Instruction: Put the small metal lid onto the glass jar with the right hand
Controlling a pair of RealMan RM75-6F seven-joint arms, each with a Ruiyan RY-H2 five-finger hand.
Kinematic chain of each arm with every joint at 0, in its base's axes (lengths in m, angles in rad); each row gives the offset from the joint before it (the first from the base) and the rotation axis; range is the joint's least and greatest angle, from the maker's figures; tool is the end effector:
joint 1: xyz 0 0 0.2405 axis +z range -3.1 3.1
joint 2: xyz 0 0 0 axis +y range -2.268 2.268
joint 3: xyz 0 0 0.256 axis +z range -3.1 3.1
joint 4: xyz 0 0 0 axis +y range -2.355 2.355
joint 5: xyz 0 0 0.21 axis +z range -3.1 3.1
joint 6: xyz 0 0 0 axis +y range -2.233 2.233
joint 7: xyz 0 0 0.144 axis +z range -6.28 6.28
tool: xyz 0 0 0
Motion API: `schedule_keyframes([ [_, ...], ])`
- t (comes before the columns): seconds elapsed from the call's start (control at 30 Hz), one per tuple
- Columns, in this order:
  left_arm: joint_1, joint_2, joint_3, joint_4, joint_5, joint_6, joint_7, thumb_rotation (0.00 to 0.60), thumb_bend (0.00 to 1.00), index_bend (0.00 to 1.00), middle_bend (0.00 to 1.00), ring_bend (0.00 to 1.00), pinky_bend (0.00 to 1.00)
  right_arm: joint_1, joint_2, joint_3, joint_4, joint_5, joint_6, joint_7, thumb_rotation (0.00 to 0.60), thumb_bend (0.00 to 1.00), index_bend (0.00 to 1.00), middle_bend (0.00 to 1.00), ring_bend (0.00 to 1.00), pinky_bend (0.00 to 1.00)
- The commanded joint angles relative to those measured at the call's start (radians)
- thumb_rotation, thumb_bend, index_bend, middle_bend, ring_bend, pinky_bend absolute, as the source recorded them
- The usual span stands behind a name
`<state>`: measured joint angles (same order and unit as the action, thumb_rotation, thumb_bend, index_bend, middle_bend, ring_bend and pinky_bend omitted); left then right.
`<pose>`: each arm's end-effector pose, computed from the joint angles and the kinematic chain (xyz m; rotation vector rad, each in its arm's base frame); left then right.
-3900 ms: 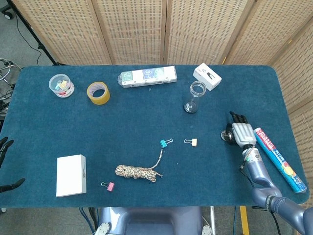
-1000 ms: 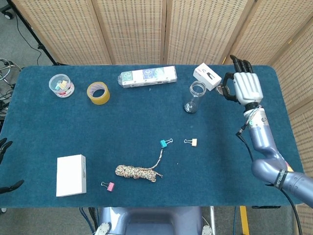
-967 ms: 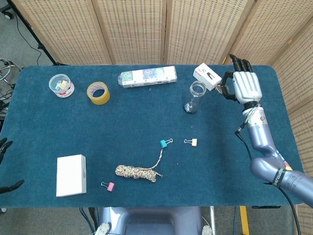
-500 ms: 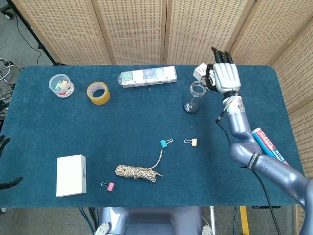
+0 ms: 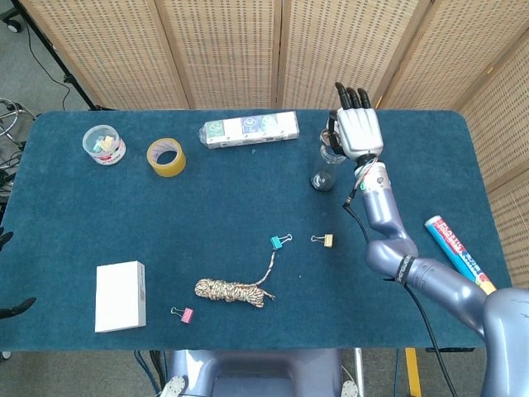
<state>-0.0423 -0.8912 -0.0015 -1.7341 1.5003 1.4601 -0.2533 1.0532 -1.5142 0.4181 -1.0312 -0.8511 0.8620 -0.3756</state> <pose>-0.3129 0.1565 0.2101 -1.3239 -1.0937 -0.9364 -0.0947 -0.5016 0.0967 1.4966 -0.7145 0.9736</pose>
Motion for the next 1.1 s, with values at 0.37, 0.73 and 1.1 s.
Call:
schedule_keyframes([
  [0.37,0.002,-0.001,0.003,-0.003,0.007,0.002,0.005,0.600,0.00,0.00,0.00,0.00,0.00,-0.024,0.012,-0.038,-0.009,-0.032,0.012,0.001,0.600,0.57,0.65,0.00,0.00,0.00],
  [0.73,0.002,-0.001,0.002,-0.003,0.007,0.004,0.005,0.600,0.00,0.00,0.00,0.00,0.00,-0.038,0.009,-0.048,-0.005,-0.046,0.020,0.014,0.600,0.57,0.65,0.00,0.00,0.00],
  [1.1,0.002,0.001,0.002,-0.003,0.008,0.004,0.003,0.600,0.00,0.00,0.00,0.00,0.00,-0.043,0.003,-0.055,0.001,-0.058,0.021,0.017,0.600,0.57,0.57,0.00,0.00,0.00],
])
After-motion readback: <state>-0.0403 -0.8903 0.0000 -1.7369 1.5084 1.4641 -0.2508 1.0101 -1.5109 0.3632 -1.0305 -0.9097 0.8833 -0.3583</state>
